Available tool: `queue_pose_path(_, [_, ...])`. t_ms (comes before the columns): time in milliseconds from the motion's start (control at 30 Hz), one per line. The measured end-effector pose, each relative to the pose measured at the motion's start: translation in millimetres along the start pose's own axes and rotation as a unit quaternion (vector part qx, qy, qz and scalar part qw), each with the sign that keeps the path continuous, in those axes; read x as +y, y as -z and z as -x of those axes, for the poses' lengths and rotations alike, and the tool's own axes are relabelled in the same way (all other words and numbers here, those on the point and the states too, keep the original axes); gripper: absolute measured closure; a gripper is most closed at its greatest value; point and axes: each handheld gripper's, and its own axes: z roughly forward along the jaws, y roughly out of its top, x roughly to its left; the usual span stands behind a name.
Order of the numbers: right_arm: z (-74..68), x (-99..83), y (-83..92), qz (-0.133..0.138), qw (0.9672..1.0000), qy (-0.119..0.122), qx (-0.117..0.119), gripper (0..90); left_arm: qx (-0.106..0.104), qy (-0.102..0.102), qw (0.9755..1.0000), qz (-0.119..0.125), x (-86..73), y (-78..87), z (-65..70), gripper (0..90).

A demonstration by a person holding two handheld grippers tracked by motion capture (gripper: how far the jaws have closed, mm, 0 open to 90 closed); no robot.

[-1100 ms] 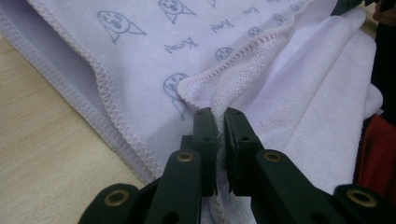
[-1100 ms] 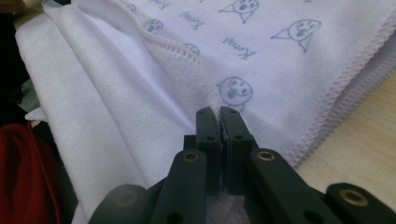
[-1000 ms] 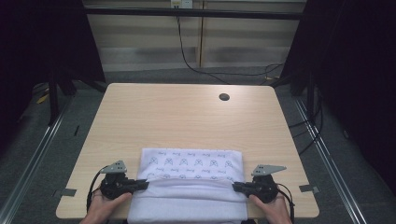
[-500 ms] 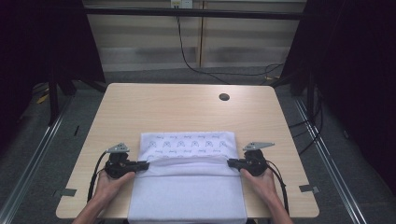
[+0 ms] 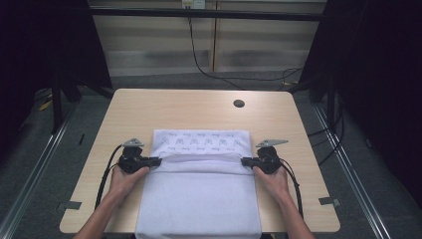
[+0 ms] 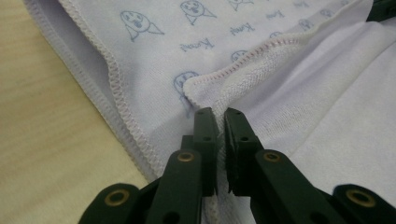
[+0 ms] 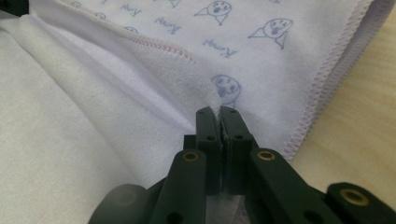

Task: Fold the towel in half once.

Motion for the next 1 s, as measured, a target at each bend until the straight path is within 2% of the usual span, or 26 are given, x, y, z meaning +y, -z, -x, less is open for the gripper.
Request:
queue_pose_path(100, [8.2, 3.2, -4.5, 0.010, 0.9998, -0.017, 0.004, 88.0, -0.001, 0.008, 1.0000, 0.001, 3.4, -3.1, -3.9, 84.4])
queue_pose_path(233, [14.6, 15.6, -13.2, 0.007, 0.9997, -0.019, -0.015, 88.1, 0.011, 0.012, 0.9999, 0.000, 16.1, -12.3, -13.1, 84.4])
queue_pose_path(333, [18.4, 21.6, -18.1, 0.008, 0.9994, -0.023, -0.023, 88.0, 0.015, 0.016, 0.9998, 0.003, 19.5, -15.7, -16.8, 84.4])
queue_pose_path(367, [21.5, 27.4, -23.3, 0.010, 0.9990, -0.031, -0.032, 88.0, 0.020, 0.022, 0.9995, 0.005, 23.5, -18.7, -20.8, 84.4])
queue_pose_path(467, [23.1, 36.6, -30.2, 0.008, 0.9982, -0.033, -0.050, 88.1, 0.022, 0.036, 0.9989, 0.018, 26.9, -23.2, -26.3, 84.4])
queue_pose_path(567, [26.0, 42.0, -34.4, 0.008, 0.9975, -0.038, -0.059, 88.1, 0.028, 0.044, 0.9985, 0.019, 30.3, -25.3, -27.6, 84.3])
queue_pose_path(667, [26.7, 45.5, -33.3, 0.011, 0.9974, -0.042, -0.057, 88.1, 0.031, 0.041, 0.9984, 0.022, 31.2, -23.9, -26.5, 84.5])
queue_pose_path(800, [22.1, 54.6, -18.8, 0.048, 0.9975, -0.036, -0.038, 88.1, 0.019, 0.031, 0.9986, 0.037, 36.3, -12.2, -24.7, 84.6])
queue_pose_path(833, [20.0, 58.5, -14.0, 0.056, 0.9973, -0.032, -0.036, 88.1, 0.024, 0.012, 0.9987, 0.042, 44.3, -3.2, -18.7, 84.6])
queue_pose_path(867, [17.9, 62.9, -8.9, 0.062, 0.9971, -0.025, -0.036, 88.1, 0.024, 0.012, 0.9987, 0.042, 44.3, -3.2, -18.7, 84.6])
queue_pose_path(900, [15.6, 67.4, -2.9, 0.072, 0.9966, -0.022, -0.034, 88.1, 0.018, 0.011, 0.9982, 0.057, 48.0, 3.9, -16.8, 84.6])
queue_pose_path(933, [13.6, 71.8, 3.8, 0.082, 0.9959, -0.016, -0.033, 88.1, 0.012, 0.005, 0.9969, 0.077, 55.2, 19.3, -12.0, 84.6])
queue_pose_path(1000, [8.2, 80.4, 18.4, 0.104, 0.9943, -0.004, -0.026, 88.1, 0.016, -0.011, 0.9959, 0.089, 60.9, 34.6, -5.3, 84.7])
